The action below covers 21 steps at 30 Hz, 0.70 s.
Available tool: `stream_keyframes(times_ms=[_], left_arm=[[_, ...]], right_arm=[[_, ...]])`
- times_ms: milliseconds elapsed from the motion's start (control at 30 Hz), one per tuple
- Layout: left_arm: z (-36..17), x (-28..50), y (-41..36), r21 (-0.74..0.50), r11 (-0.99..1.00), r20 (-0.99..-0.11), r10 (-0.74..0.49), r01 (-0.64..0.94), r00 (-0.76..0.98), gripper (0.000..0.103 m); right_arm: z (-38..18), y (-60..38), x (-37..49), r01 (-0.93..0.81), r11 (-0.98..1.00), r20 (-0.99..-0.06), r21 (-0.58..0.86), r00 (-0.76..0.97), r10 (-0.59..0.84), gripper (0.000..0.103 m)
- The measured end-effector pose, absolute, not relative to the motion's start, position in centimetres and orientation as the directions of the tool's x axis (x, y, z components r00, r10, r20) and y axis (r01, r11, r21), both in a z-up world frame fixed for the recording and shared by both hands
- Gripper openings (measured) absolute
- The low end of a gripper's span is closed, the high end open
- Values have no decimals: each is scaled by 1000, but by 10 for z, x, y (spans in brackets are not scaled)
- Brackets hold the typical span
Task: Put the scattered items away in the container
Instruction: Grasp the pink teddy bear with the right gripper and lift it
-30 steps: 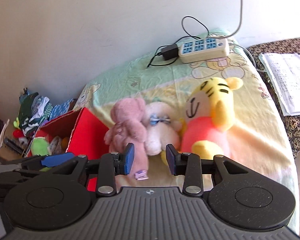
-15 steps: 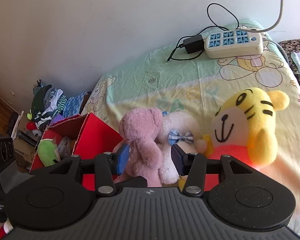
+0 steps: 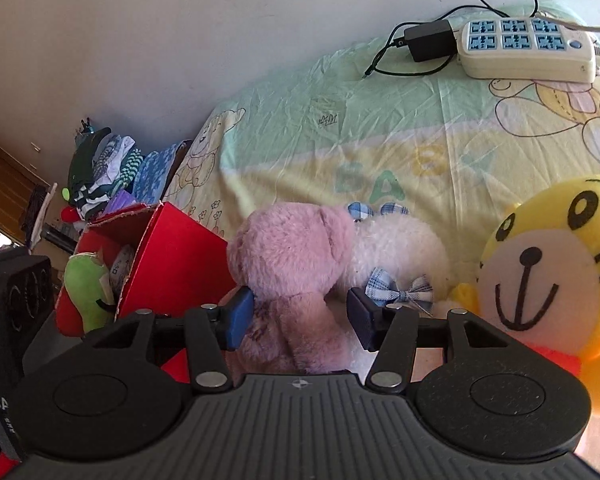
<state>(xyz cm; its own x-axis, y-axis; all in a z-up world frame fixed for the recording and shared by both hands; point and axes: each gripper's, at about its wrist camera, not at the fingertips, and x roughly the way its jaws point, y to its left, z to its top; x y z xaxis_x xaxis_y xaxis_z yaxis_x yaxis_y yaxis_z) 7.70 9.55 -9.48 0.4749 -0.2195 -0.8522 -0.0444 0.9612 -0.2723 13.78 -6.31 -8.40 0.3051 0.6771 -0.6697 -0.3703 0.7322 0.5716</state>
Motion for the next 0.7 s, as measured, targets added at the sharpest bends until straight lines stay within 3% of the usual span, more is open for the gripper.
stream_keyframes(times_ms=[67,167,367,567,700], left_arm=[[-95,77,95,-274,961,-853,-220,-46,473,102],[-93,73,89,-262,965,-850,-216,-29,481,100],[-89,57,88,-331,944,-830,-290,-1,476,95],[-81,20,70,-305,947,-817,-313,98,484,95],[-83,-4,70,-323,936,-816,-350,140,461,101]], right_arm=[[-90,-64,141,-347,707,-656,616,270,705,45],[-91,-64,139,-341,665,-628,665,227,744,39],[-81,-76,123,-339,668,-633,663,223,741,35],[-69,-91,93,-346,671,-634,656,230,739,35],[-68,-95,71,-356,671,-640,650,220,736,34]])
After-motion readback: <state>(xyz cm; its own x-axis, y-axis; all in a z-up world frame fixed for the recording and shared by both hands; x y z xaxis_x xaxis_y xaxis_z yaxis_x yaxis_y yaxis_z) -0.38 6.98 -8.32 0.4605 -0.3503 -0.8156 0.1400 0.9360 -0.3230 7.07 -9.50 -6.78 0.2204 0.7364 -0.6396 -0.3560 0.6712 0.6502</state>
